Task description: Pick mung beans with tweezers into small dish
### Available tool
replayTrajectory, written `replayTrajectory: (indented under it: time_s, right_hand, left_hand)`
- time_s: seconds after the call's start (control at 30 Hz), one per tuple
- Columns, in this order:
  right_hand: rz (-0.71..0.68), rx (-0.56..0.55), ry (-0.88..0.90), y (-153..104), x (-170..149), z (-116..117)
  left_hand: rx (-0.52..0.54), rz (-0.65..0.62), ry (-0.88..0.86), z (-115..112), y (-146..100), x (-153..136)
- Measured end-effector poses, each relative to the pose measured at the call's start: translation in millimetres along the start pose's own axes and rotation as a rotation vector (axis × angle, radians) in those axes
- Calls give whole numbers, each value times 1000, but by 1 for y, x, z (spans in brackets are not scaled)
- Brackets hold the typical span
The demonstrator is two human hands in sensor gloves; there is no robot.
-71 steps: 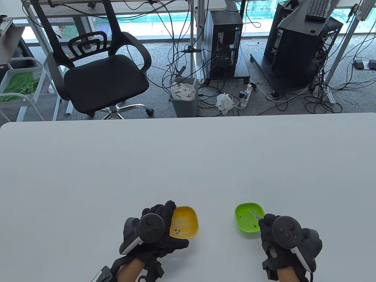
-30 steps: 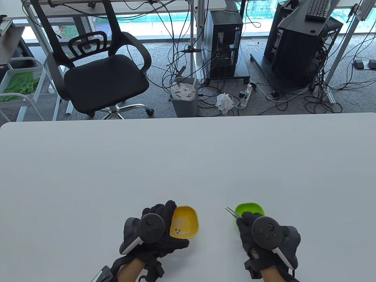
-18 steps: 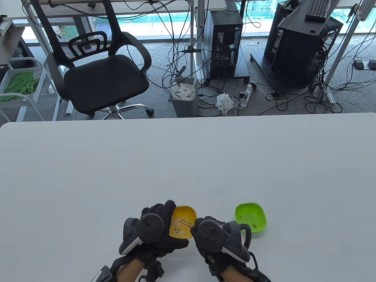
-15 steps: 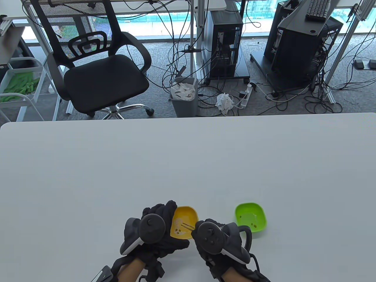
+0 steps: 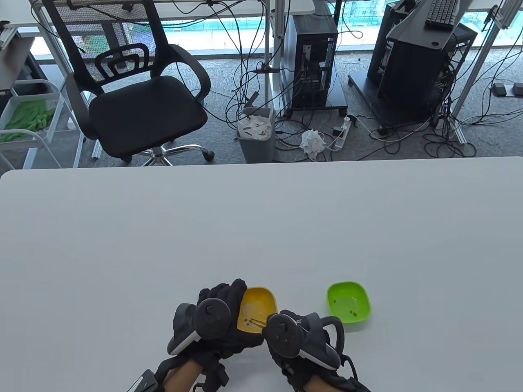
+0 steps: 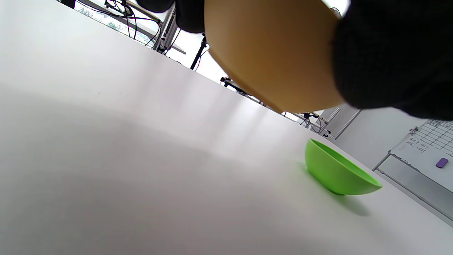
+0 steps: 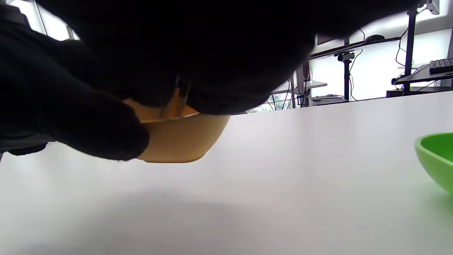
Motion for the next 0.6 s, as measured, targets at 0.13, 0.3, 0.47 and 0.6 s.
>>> replayTrajectory:
  time_s: [0.13, 0.3, 0.47, 0.6]
  right_hand:
    - [1, 4, -1, 1, 1, 1]
    - [6, 8, 3, 0, 0, 0]
    - [8, -11, 17, 0, -3, 0]
    - [28, -74, 83, -4, -13, -11]
  left_hand:
    - [-1, 1, -4, 0, 0, 0]
    - [-2, 4, -2, 0, 0, 0]
    - [-8, 8, -7, -1, 0, 0]
    - [-4, 9, -11, 0, 0, 0]
Point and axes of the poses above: the tracker on the back of each hand, its own x axis roughly to the thumb side, its own y axis roughly from the wrist to the fingertips, z = x × y, the point moved 1 cm from there along y, roughly from the wrist to the fingertips, and after that the axes turned 7 degrees about -y, right-handed, at the moved point
